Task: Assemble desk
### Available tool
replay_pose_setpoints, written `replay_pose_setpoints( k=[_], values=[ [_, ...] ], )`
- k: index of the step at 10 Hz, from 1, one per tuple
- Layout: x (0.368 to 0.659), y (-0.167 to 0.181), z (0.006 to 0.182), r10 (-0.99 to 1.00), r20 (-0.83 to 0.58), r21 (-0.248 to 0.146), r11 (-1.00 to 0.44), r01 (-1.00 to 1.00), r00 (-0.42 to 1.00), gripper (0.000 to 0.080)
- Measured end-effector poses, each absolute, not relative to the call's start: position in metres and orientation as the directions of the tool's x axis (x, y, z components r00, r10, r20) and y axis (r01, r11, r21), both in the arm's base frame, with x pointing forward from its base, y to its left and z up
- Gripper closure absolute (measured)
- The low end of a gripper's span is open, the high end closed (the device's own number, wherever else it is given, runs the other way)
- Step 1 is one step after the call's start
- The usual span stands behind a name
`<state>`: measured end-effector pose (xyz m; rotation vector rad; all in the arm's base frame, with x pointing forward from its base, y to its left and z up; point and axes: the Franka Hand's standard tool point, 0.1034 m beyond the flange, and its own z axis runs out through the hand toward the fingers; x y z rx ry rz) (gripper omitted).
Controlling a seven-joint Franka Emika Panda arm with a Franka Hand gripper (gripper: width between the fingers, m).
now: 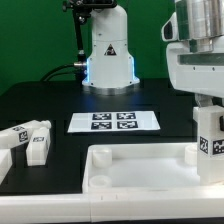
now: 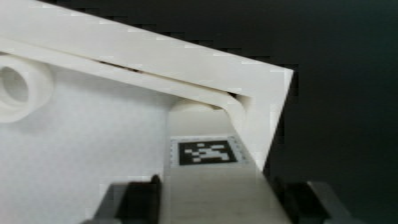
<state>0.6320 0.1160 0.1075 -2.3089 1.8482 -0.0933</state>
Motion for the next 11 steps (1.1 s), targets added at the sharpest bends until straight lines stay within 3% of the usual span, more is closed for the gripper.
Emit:
replay_pose_setpoints(
  k=[2,3,4,5,6,7,11],
  values=[
    [0.632,0.1161,0.1075,-0.988,-0.08,-0.174,-0.119,-0.978,0.134,0.0508],
    [0.6319,0.116,0.1074,-0.982,-0.074,-0.177,-0.157,-0.972,0.172,0.044],
    [0.6322,0.1151,0.1076,-0.976,-0.066,-0.179,-0.192,-0.965,0.207,0.044],
    [0.6347,0.1118,0.1094,-0.933,-0.036,-0.189,-0.345,-0.919,0.358,0.0243],
    [0.6392,0.1101,0.1135,-0.862,-0.004,-0.197,-0.497,-0.845,0.508,0.0179],
    [0.6409,0.1095,0.1154,-0.744,0.028,-0.196,-0.659,-0.726,0.668,0.0179],
    [0.6398,0.1099,0.1141,-0.574,0.067,-0.182,-0.811,-0.556,0.816,0.015]
  ],
)
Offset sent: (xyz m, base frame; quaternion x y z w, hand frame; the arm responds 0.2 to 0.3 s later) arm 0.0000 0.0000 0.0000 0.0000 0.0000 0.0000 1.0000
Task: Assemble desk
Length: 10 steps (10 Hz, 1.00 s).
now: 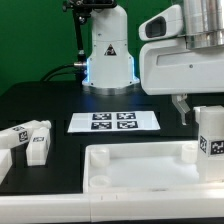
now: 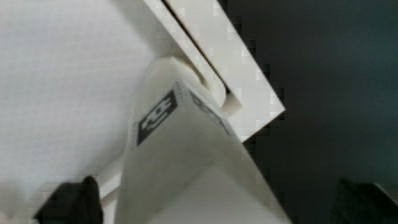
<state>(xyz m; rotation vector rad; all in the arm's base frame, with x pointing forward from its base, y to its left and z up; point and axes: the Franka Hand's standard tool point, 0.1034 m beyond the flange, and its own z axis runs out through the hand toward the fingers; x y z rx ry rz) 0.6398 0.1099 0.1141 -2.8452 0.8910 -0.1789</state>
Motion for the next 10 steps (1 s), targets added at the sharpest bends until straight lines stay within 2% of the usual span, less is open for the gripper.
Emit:
replay_pose_setpoints(
  k=[1,2,3,4,6,8,10],
  values=[
    [0.64,0.109,0.1142,-0.486,0.088,-0.169,-0.868,-0.468,0.869,0.015],
    [0.6413,0.1087,0.1155,-0.271,0.127,-0.128,-0.958,-0.255,0.954,0.015],
    [0.6373,0.1094,0.1132,-0.1,0.119,-0.095,-0.991,-0.089,0.988,0.015],
    [0.6363,0.1107,0.1128,-0.046,0.118,-0.073,-0.997,-0.038,0.992,0.015],
    [0.6371,0.1088,0.1131,-0.085,0.118,-0.077,-0.994,-0.076,0.989,0.0162],
    [0.6372,0.1082,0.1131,-0.088,0.118,-0.077,-0.994,-0.079,0.989,0.0515],
    [0.6392,0.1063,0.1137,-0.282,0.113,-0.104,-0.957,-0.271,0.953,0.0514]
  ],
)
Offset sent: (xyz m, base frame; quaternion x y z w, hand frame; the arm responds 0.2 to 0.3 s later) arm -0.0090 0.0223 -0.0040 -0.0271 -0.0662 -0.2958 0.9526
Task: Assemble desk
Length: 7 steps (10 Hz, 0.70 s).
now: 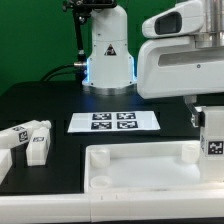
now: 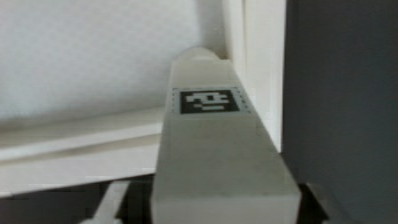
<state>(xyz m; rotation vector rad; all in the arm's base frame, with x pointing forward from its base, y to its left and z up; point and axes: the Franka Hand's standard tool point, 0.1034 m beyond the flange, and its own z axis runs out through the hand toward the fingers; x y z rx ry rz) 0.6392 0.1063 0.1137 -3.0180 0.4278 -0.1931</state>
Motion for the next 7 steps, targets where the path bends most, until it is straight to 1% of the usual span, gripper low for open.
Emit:
replay_pose_setpoints(
  k=[1,2,4,5,6,7],
  values=[
    [0.6414,0.1044,0.1131,-0.456,0.124,-0.133,-0.888,-0.44,0.881,0.0514],
    [0.64,0.1042,0.1129,-0.579,0.112,-0.138,-0.814,-0.565,0.807,0.0514],
    [0.6377,0.1007,0.1127,-0.816,0.039,-0.181,-0.574,-0.799,0.577,0.0514],
    [0.6369,0.0985,0.1127,-0.849,0.012,-0.182,-0.521,-0.834,0.528,0.0514],
    [0.6365,0.1005,0.1126,-0.859,0.008,-0.181,-0.505,-0.844,0.512,0.0511],
    [0.6363,0.1009,0.1125,-0.895,-0.007,-0.181,-0.438,-0.881,0.446,0.0509]
  ],
)
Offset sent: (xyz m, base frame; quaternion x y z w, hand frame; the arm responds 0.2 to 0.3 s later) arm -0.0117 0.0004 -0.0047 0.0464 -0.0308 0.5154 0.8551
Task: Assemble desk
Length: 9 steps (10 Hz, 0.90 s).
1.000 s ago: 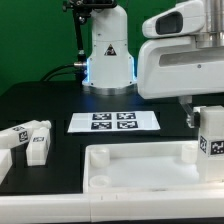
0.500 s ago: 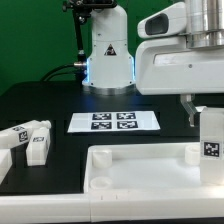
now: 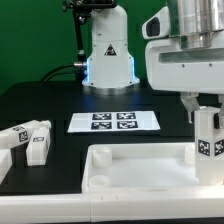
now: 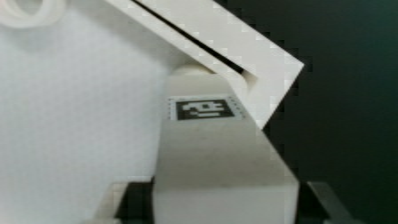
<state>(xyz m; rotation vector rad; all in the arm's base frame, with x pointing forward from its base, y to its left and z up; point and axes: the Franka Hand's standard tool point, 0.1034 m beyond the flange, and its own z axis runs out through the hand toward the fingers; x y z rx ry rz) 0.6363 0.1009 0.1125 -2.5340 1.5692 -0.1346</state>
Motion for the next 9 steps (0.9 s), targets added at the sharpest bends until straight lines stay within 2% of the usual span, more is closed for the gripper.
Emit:
replay_pose_setpoints(
  k=[2,4,5,7,8,9],
  values=[
    [0.636,0.102,0.112,-0.939,-0.029,-0.178,-0.333,-0.926,0.343,0.0509],
    [0.637,0.108,0.11,-0.993,-0.112,-0.157,0.046,-0.987,-0.028,0.0508],
    [0.638,0.11,0.11,-0.977,-0.148,-0.148,0.178,-0.973,-0.157,0.0508],
    [0.637,0.11,0.11,-0.984,-0.141,-0.152,0.132,-0.98,-0.11,0.0507],
    [0.637,0.111,0.111,-0.991,-0.127,-0.158,0.069,-0.985,-0.049,0.0405],
    [0.638,0.111,0.111,-0.984,-0.087,-0.182,-0.14,-0.973,0.157,0.0267]
  ],
)
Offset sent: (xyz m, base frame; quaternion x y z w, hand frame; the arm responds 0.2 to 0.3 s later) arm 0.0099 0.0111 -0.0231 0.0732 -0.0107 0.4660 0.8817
